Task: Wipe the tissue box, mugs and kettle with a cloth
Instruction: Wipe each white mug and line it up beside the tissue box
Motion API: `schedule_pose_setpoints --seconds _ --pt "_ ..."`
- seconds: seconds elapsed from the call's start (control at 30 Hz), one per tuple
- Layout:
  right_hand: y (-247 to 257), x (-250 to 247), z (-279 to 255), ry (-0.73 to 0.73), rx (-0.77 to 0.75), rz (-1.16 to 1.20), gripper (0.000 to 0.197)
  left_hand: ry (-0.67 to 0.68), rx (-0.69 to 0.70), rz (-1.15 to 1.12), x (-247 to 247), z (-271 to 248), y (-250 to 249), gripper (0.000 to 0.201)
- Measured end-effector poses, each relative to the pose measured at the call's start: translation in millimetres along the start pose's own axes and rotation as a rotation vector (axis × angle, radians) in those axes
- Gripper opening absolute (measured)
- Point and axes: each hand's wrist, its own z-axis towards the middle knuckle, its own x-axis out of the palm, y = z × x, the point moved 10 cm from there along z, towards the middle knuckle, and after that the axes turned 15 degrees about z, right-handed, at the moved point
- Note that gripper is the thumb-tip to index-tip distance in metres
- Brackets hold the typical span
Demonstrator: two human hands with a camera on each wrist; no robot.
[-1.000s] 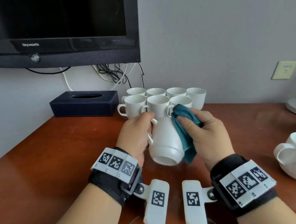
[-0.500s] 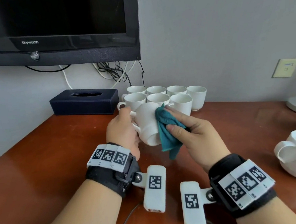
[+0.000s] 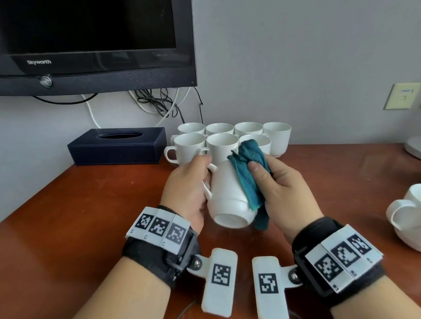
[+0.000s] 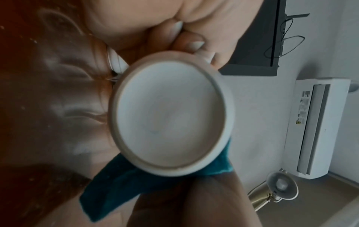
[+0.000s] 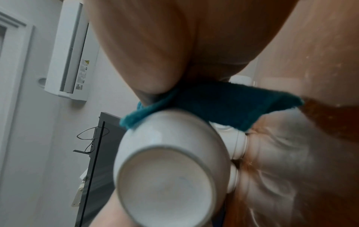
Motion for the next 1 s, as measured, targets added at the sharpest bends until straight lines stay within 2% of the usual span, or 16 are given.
schedule_pose_setpoints --seconds 0.23,0.37,0.5,0.6,0.67,0.77,0.87,1.0 --pt "-8.8 12.0 0.5 0.119 0.034 -0.054 0.041 -0.189 -0.028 -0.112 -26.2 3.7 5.5 0.028" --pt "-8.0 28.7 -4.1 0.229 0.069 -0.061 0.048 -0.265 -0.111 -0.21 -36.5 6.6 10.8 0.038" --pt "-9.4 33.8 -5.7 0.254 0.061 -0.09 0.051 -0.218 -0.048 -0.154 -29.0 0.8 4.6 0.04" --pt "-7.9 29.8 -2.4 0.217 0.024 -0.112 0.056 -0.104 0.045 -0.035 -12.8 -2.1 -6.2 0.032" --pt "-7.1 24.7 -0.1 0.19 0.011 -0.078 0.05 -0.026 0.058 -0.011 -0.3 -4.7 -10.5 0.032" --pt "-10.8 12.5 1.6 0.104 0.05 0.011 0.035 0.045 0.037 -0.006 10.4 -6.4 -7.6 0.033" --pt "-10.1 2.1 1.2 0.015 0.067 -0.014 0.039 0.053 -0.034 -0.005 9.1 -1.4 3.9 0.033" --pt "-13.6 -0.7 1.0 0.008 0.109 -0.023 0.045 0.11 -0.191 -0.096 10.2 0.6 22.1 0.039"
